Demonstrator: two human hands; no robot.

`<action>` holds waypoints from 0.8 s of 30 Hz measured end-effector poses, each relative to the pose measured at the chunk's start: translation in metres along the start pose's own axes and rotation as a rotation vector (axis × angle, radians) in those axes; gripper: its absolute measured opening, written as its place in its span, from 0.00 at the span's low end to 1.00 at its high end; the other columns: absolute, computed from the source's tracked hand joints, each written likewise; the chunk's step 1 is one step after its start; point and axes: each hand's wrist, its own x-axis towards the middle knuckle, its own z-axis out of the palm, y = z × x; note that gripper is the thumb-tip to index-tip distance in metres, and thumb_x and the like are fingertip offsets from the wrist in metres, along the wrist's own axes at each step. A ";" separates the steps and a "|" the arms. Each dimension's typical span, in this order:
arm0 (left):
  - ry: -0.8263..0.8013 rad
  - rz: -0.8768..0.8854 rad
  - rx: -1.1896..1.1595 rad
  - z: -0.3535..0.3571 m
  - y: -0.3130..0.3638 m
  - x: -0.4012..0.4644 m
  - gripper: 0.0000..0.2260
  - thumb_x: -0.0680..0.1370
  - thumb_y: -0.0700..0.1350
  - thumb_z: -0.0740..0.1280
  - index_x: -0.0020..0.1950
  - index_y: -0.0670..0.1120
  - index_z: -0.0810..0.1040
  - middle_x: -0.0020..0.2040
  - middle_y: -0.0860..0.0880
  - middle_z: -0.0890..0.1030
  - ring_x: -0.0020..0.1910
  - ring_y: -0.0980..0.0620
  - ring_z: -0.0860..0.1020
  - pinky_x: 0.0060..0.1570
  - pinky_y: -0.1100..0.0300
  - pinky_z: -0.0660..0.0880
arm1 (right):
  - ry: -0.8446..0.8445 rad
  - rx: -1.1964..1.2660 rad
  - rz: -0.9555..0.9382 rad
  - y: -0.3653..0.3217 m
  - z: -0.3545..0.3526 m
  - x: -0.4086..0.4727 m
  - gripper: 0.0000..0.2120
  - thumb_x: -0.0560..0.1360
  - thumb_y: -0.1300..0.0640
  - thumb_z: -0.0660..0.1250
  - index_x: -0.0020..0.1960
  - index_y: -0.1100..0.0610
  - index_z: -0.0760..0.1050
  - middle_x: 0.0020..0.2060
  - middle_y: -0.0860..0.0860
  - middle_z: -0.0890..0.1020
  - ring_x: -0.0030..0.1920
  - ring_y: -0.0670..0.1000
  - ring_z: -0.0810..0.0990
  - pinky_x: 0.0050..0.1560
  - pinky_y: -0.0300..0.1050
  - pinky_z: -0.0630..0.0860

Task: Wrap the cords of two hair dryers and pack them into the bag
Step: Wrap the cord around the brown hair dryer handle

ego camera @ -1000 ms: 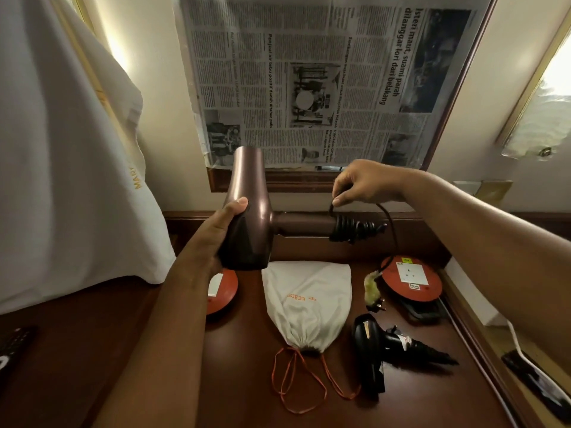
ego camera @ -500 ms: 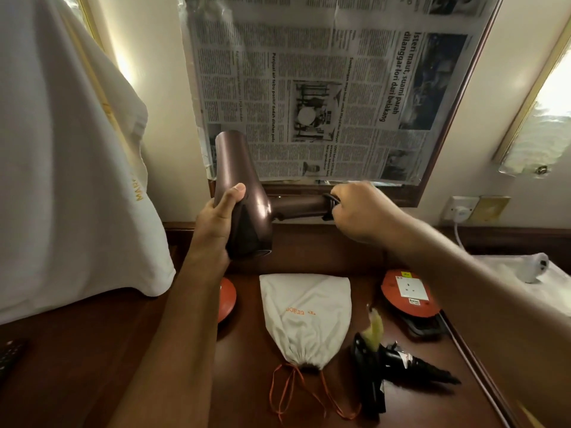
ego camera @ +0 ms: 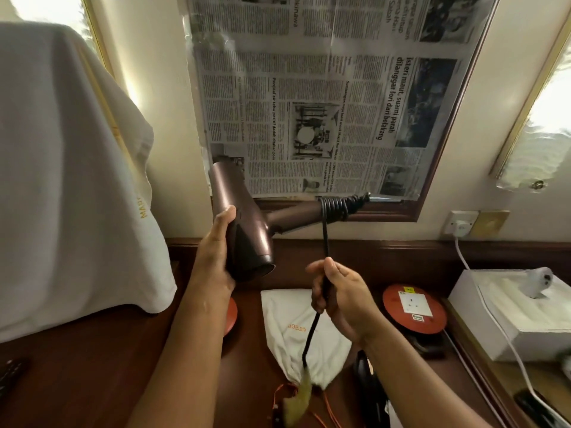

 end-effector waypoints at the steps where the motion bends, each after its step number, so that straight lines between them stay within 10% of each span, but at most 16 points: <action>1: -0.006 -0.015 -0.015 -0.001 0.000 0.000 0.30 0.65 0.58 0.73 0.64 0.49 0.74 0.55 0.42 0.81 0.52 0.42 0.81 0.57 0.39 0.76 | -0.024 0.031 0.035 0.003 -0.001 0.002 0.21 0.82 0.50 0.54 0.45 0.65 0.76 0.28 0.55 0.72 0.26 0.51 0.67 0.29 0.44 0.66; 6: -0.121 -0.029 -0.045 -0.008 0.001 -0.002 0.23 0.72 0.57 0.69 0.65 0.49 0.74 0.52 0.44 0.82 0.49 0.45 0.81 0.58 0.41 0.74 | -0.051 -0.094 0.051 0.009 -0.014 0.023 0.26 0.77 0.41 0.56 0.33 0.60 0.75 0.23 0.53 0.67 0.23 0.48 0.63 0.26 0.39 0.63; 14: -0.108 -0.073 0.017 -0.015 0.012 -0.007 0.21 0.74 0.56 0.68 0.63 0.47 0.77 0.51 0.43 0.83 0.44 0.46 0.83 0.35 0.52 0.81 | -0.063 -0.538 -0.026 -0.028 -0.032 0.058 0.13 0.83 0.59 0.56 0.51 0.62 0.79 0.33 0.48 0.74 0.31 0.44 0.68 0.33 0.38 0.66; 19: -0.142 -0.116 0.090 -0.026 0.019 -0.004 0.31 0.67 0.58 0.75 0.67 0.46 0.76 0.62 0.40 0.80 0.59 0.39 0.78 0.62 0.39 0.72 | -0.110 -1.191 -0.166 -0.088 -0.045 0.072 0.18 0.75 0.70 0.64 0.34 0.51 0.77 0.30 0.48 0.74 0.32 0.42 0.70 0.35 0.40 0.68; 24: -0.173 -0.122 0.197 -0.025 0.022 0.002 0.38 0.61 0.58 0.78 0.66 0.45 0.75 0.60 0.38 0.80 0.60 0.37 0.78 0.63 0.38 0.71 | -0.092 -1.603 -0.148 -0.138 -0.039 0.082 0.22 0.65 0.37 0.73 0.34 0.57 0.80 0.30 0.50 0.79 0.33 0.46 0.75 0.35 0.39 0.70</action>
